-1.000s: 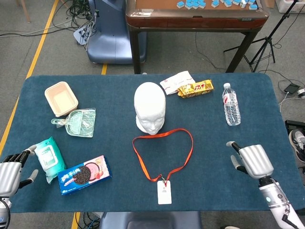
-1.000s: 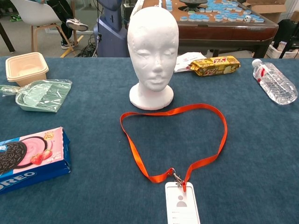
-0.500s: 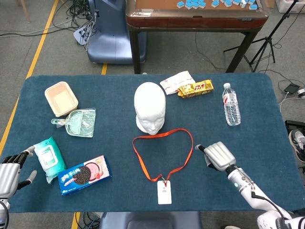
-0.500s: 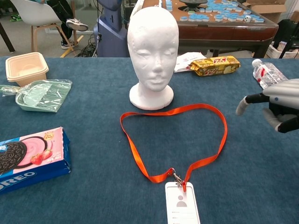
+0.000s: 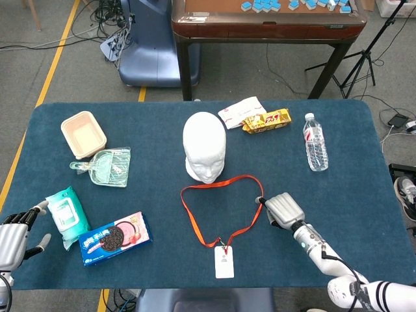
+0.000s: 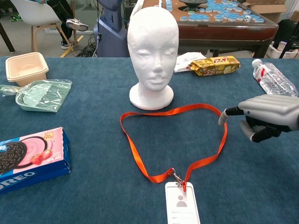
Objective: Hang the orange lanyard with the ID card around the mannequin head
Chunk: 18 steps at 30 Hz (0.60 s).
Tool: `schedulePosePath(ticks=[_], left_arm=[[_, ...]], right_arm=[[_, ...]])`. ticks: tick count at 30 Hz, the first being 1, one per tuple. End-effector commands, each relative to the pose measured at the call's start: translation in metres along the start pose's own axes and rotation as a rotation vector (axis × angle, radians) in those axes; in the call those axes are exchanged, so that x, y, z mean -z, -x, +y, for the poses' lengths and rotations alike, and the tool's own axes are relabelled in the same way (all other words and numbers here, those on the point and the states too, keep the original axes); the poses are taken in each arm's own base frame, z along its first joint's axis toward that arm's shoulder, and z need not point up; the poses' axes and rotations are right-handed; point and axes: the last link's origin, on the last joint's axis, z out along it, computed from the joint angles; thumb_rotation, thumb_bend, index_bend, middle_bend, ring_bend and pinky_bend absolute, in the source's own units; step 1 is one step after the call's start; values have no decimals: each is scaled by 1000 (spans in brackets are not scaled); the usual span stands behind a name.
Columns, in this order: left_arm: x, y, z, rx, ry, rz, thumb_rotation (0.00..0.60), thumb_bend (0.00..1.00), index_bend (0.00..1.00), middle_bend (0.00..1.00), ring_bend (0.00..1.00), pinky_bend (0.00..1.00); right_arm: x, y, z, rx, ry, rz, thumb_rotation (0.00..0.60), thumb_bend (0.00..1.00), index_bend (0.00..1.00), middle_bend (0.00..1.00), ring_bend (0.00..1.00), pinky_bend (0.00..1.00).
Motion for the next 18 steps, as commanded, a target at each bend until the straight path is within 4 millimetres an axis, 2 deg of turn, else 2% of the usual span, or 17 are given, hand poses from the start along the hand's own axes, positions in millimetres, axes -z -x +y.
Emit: schedulePosePath(ticks=[1, 10, 18], left_arm=[[1, 1, 0, 3, 0, -3, 600, 260, 179, 342, 355, 323], [3, 2, -2, 8, 0, -3, 600, 261, 179, 342, 355, 324], [1, 5, -1, 11, 4, -10, 600, 260, 178, 342, 355, 323]], right_arm=[[-3, 5, 1, 6, 9, -19, 600, 858, 245, 1000, 1000, 1000], [1, 16, 10, -5, 53, -50, 600, 858, 245, 1000, 1000, 1000], [33, 29, 18, -25, 80, -76, 600, 857, 245, 1000, 1000, 1000]])
